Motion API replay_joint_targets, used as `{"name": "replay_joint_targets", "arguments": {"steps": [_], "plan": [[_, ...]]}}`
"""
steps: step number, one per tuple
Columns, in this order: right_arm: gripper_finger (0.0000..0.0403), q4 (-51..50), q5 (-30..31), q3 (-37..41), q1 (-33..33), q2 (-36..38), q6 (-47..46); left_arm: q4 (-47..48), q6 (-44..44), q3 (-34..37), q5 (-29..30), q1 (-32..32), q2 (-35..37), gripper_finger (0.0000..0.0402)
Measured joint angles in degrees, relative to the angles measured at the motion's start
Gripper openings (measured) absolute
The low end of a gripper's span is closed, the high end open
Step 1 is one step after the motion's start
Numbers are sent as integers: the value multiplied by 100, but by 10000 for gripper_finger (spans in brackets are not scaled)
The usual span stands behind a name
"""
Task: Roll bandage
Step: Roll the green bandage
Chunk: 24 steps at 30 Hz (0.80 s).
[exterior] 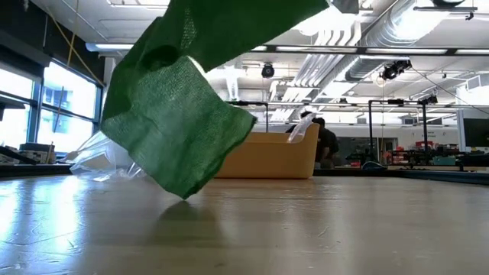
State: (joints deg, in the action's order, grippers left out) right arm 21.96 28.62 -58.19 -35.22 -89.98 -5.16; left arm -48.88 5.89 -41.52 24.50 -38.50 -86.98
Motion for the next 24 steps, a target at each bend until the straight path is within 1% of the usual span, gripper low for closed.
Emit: {"name": "replay_joint_targets", "arguments": {"steps": [3, 6, 7, 9, 11, 13, 15, 17, 20, 24], "plan": [[13, -173, -89, -2, -72, 14, 1557, -58, 986, 5, -98, 133, -1, 95], [8, -503, -150, -2, -168, 9, 3279, -79, 2106, 11, -101, 287, -2, 94], [8, -583, -171, -2, -196, 4, 3680, -88, 2417, 11, -143, 347, -4, 88], [7, -628, -153, -2, -224, -1, 3991, -98, 2706, 11, -171, 421, -15, 70], [7, -614, -68, -2, -229, -1, 3817, -114, 2541, 11, -175, 440, -31, 40], [7, -630, 148, 0, -234, -1, 3295, -123, 2177, 11, -170, 439, -31, 14], [9, -653, 239, 0, -240, -1, 2714, -127, 1789, 11, -152, 434, -31, 11], [20, -680, 280, 0, -258, -1, 2147, -134, 1314, 11, -91, 376, -31, 10], [55, -822, 488, -2, -362, 50, 1320, -184, 721, -2, 232, 277, -39, 5], [108, -1370, 582, -2, -588, 179, 523, -156, 299, -2, 828, 191, -39, 4]]}}
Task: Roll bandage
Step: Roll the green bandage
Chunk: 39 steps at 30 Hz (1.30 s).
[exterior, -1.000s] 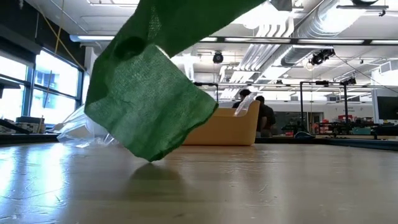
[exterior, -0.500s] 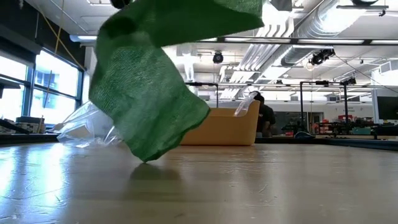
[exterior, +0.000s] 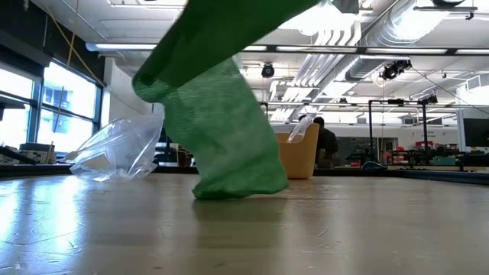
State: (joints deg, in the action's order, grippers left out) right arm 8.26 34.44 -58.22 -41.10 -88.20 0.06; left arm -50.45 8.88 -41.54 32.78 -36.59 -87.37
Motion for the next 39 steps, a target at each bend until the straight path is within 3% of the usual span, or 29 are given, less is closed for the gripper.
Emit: {"name": "replay_joint_targets", "arguments": {"steps": [4, 7, 14, 20, 24, 31, 39], "plan": [[133, -500, 201, 0, -269, 98, -702, -13, -532, -6, 662, -136, 0, 3], [133, -832, 514, 0, -461, 165, -1078, -28, -905, -286, 764, -263, -2, 2], [129, -1244, 793, 0, -649, 201, -1844, 9, -1498, -1261, -490, -394, 0, 1], [129, -1522, 748, -2, -449, -309, -2526, 61, -1578, -1414, -554, -350, 0, 2], [129, -884, 932, -2, -448, -1048, -2275, 14, -1677, -1414, -465, -350, 0, 3], [129, 1375, 998, -2, -273, -2216, -1146, -188, -1997, -1412, -166, -350, 2, 4], [184, 1238, 1070, 0, -154, -1905, 240, -1178, -2621, -1412, 139, -359, 3, 4]]}}
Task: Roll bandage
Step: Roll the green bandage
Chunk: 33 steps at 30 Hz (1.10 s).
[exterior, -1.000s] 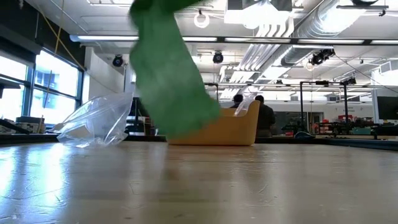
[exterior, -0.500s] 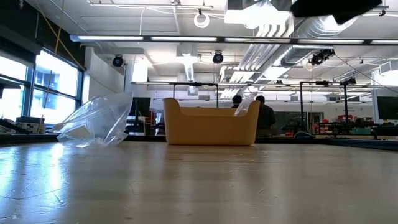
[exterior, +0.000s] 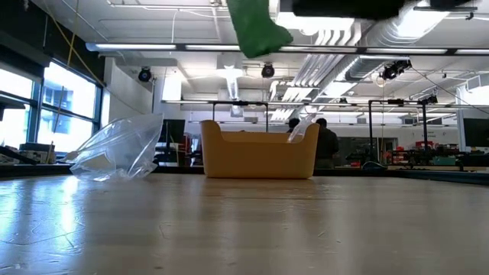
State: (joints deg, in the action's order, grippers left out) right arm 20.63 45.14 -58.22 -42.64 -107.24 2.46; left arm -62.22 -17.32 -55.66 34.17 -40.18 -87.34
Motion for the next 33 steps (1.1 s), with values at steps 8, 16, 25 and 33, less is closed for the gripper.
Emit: {"name": "replay_joint_targets", "arguments": {"steps": [8, 16, 25, 33], "plan": [[242, 24, 705, -267, -201, 385, 2212, -1033, -704, 0, 377, 49, 8, 5], [243, 441, 1430, -795, 337, 141, 1759, -1137, -739, 0, 407, 279, -15, 5], [243, 1318, 534, -887, 931, 136, 395, -1113, -1069, 0, 428, 358, -88, 5], [243, 1799, 944, -890, 1315, 136, 376, -1102, -1036, 0, 387, 324, -88, 5]]}}
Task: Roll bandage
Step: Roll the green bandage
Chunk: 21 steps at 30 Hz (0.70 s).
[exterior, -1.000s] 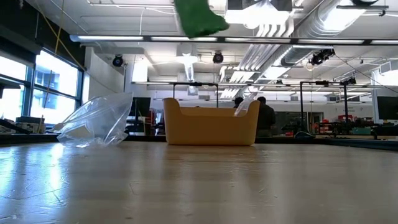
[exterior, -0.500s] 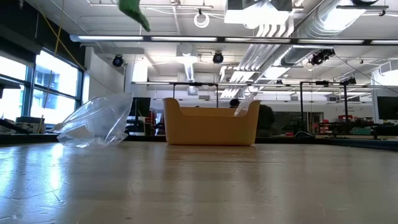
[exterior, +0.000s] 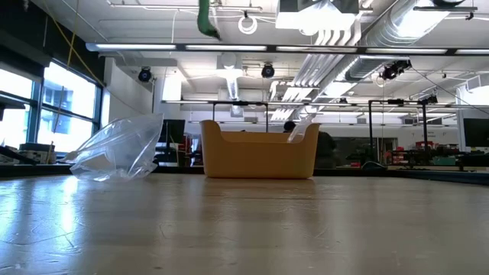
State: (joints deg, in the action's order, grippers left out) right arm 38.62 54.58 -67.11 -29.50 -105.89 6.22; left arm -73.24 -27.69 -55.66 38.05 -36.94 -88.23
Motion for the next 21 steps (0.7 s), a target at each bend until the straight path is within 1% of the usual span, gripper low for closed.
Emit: {"name": "replay_joint_targets", "arguments": {"steps": [3, 6, 8, 11, 13, 15, 18, 21], "plan": [[242, 30, 286, 0, 103, -2, 8, -33, 60, 0, -156, -30, 0, 5], [235, 66, 141, 0, 183, -2, 26, -53, 178, 0, -344, -60, 0, 5], [231, 177, -264, 0, 215, -4, 189, -73, 206, 0, -358, -62, 0, 5], [229, 443, -1079, 0, 215, -4, 561, -148, 200, 0, -364, -62, 0, 5], [229, 564, -1330, 0, 147, -4, 773, -176, 169, 0, -369, -60, 4, 5], [229, 654, -1232, 0, 42, -4, 925, -208, 27, 0, -370, -62, 11, 5], [229, 648, -609, 0, -207, -4, 1006, -439, -236, 0, -335, -144, 11, 5], [229, 585, -135, 47, -578, 2, 1183, -749, -615, 0, -295, -269, 13, 5]]}}
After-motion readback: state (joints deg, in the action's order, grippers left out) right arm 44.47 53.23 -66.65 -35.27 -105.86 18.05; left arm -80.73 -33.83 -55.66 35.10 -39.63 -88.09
